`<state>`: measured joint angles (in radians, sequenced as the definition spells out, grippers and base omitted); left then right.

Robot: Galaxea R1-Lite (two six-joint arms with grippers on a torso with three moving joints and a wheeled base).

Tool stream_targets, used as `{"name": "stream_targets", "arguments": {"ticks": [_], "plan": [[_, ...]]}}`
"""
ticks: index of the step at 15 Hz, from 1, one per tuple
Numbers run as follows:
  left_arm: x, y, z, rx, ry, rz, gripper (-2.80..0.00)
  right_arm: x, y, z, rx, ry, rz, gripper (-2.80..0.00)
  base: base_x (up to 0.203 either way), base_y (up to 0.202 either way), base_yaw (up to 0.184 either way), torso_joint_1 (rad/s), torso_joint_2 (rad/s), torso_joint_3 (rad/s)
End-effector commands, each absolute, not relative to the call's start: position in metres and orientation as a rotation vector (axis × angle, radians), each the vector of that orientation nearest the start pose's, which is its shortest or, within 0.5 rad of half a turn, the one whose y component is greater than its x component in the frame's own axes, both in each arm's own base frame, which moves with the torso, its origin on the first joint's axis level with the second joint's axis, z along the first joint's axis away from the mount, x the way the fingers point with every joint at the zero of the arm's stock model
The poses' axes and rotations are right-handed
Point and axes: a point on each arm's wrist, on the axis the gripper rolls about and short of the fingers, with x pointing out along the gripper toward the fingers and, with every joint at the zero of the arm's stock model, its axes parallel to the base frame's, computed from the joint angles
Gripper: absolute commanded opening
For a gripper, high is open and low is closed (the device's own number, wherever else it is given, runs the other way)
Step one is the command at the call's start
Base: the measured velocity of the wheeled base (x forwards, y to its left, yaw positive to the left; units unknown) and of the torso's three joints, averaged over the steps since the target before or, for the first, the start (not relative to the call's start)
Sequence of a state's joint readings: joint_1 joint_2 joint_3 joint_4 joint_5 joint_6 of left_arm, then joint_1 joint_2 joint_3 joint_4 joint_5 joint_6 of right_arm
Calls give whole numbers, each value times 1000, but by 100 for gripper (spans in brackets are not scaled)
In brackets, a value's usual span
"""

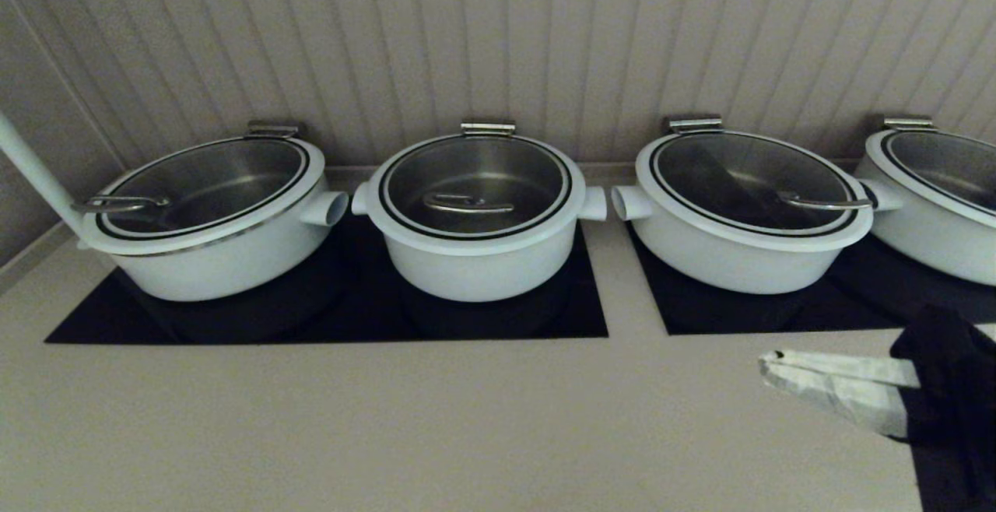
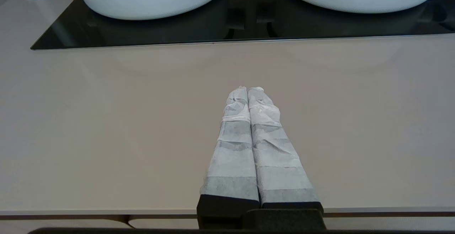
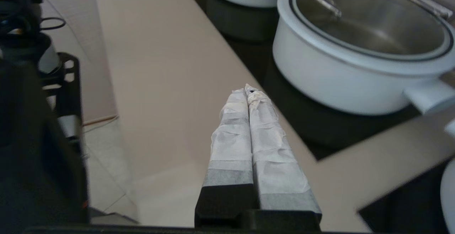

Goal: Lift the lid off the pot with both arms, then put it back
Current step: Open the food pot lid a small opening with the right arm

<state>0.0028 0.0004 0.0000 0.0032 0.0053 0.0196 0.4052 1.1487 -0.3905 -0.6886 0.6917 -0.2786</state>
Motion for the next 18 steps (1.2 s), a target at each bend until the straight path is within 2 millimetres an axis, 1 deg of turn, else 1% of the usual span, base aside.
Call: {"name": "stream_targets", "arguments": {"ticks": [1,4,8,12,15,16,18], "plan": [[-23,0,75,20,3,9,-280,161,87,194,-237,-59,1115,-280,0,0,0,0,0,0],[-23,0,75,20,3,9,-280,189,99,186,-219,-113,1104,-280,0,0,0,0,0,0],[-23,0,75,20,3,8,-280,227,116,180,-134,-199,1091,-280,0,0,0,0,0,0],[-23,0,75,20,3,8,-280,255,128,163,-110,-201,1094,-280,0,0,0,0,0,0],[-23,0,75,20,3,9,-280,281,143,162,-111,-233,1102,-280,0,0,0,0,0,0],[-23,0,75,20,3,9,-280,285,152,161,-102,-236,1125,-280,0,0,0,0,0,0],[-23,0,75,20,3,9,-280,283,173,159,-79,-235,1182,-280,0,0,0,0,0,0]]}}
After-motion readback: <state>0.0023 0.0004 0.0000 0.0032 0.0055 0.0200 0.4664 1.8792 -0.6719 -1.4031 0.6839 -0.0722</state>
